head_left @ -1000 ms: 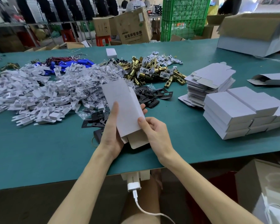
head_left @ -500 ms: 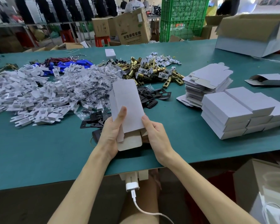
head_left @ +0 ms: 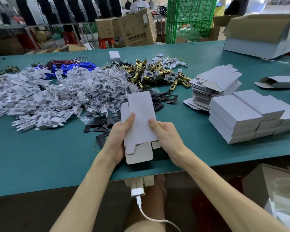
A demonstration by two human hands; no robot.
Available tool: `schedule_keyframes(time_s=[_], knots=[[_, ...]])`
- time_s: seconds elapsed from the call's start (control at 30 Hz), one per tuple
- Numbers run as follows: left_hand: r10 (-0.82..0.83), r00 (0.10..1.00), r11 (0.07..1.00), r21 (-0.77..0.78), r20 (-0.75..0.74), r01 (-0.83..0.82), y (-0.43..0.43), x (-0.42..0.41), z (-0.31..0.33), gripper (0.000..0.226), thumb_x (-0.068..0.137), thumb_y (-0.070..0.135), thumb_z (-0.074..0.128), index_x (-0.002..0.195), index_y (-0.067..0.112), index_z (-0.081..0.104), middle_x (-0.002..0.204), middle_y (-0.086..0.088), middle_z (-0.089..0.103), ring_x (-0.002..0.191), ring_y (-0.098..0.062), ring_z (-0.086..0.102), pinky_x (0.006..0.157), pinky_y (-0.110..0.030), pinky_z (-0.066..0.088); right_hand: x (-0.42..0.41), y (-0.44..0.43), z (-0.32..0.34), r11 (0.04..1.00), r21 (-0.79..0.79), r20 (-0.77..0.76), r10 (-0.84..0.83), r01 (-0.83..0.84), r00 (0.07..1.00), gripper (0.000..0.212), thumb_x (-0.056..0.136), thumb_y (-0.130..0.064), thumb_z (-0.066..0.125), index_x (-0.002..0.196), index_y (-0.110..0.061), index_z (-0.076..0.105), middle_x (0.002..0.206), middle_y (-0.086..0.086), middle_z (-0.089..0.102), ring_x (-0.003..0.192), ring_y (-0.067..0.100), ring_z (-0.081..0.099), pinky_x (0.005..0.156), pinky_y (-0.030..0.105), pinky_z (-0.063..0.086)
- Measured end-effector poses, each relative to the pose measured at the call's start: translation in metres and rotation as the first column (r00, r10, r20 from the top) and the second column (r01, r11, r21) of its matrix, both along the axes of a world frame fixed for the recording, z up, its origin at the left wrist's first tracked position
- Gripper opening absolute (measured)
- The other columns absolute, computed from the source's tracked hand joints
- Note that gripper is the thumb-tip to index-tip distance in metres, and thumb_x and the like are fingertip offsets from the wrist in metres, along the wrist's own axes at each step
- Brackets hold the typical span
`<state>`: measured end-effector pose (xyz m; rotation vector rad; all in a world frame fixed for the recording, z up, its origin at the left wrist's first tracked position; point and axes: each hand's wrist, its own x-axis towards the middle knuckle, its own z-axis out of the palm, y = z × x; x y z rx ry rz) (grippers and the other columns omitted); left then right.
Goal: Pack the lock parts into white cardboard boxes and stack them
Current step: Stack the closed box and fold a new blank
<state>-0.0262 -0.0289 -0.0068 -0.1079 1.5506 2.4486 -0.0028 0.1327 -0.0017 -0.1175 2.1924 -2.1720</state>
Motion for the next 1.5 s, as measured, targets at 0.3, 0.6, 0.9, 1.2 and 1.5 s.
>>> schedule_keyframes(time_s=[0.3,0.6,0.9,1.2,1.5], knots=[[0.067,0.998,0.998,0.01,0.012,-0.067,0.001,-0.005,-0.003,0.035,0.093,0.028,0.071,0.116,0.001,0.073,0.114,-0.021,0.076,0.092,-0.031,0.078,0.073,-0.039,0.064,0.003,0.006,-0.004,0.996,0.053,0.004,0.069,-0.069,0.998,0.062,0.105,-0.043,0.049,0.067,0.006,0.049,0.071,0.008,0.05,0.067,0.02,0.042,0.061,0.031,0.031],[0.001,0.995,0.999,-0.05,-0.096,-0.006,0.003,-0.006,-0.01,0.038,0.092,0.024,0.068,0.123,0.001,0.071,0.119,-0.019,0.075,0.098,-0.028,0.075,0.088,-0.041,0.063,0.001,0.012,-0.011,0.994,-0.083,-0.001,-0.069,0.069,0.998,0.061,0.107,-0.034,0.049,0.08,0.022,0.048,0.085,0.014,0.053,0.081,0.026,0.042,0.074,0.041,0.029],[0.049,0.989,0.998,-0.042,-0.14,-0.056,0.007,-0.005,-0.01,0.033,0.097,0.015,0.064,0.127,0.002,0.068,0.12,-0.016,0.076,0.099,-0.025,0.074,0.089,-0.036,0.062,0.001,0.011,-0.012,0.992,-0.091,-0.078,-0.094,0.087,0.993,0.054,0.107,-0.034,0.051,0.096,0.018,0.051,0.087,0.01,0.055,0.081,0.023,0.045,0.074,0.041,0.036],[0.059,0.953,0.983,-0.149,-0.296,-0.107,0.011,-0.005,-0.011,0.071,0.091,0.027,0.077,0.154,0.023,0.046,0.128,-0.001,0.074,0.122,-0.022,0.069,0.099,-0.041,0.057,0.003,0.008,-0.008,0.998,0.029,-0.176,-0.056,0.061,0.983,0.041,0.106,-0.032,0.054,0.147,-0.031,0.051,0.131,-0.013,0.068,0.116,0.009,0.066,0.098,0.037,0.055],[0.035,0.942,0.958,-0.258,-0.334,-0.127,0.015,-0.001,-0.01,0.062,0.087,0.033,0.073,0.146,0.021,0.057,0.111,-0.006,0.077,0.107,-0.023,0.073,0.089,-0.039,0.06,0.005,0.01,-0.003,0.988,-0.11,-0.143,-0.123,0.107,0.982,0.043,0.11,-0.026,0.044,0.153,-0.027,0.043,0.141,-0.006,0.061,0.123,0.018,0.063,0.102,0.052,0.053]])
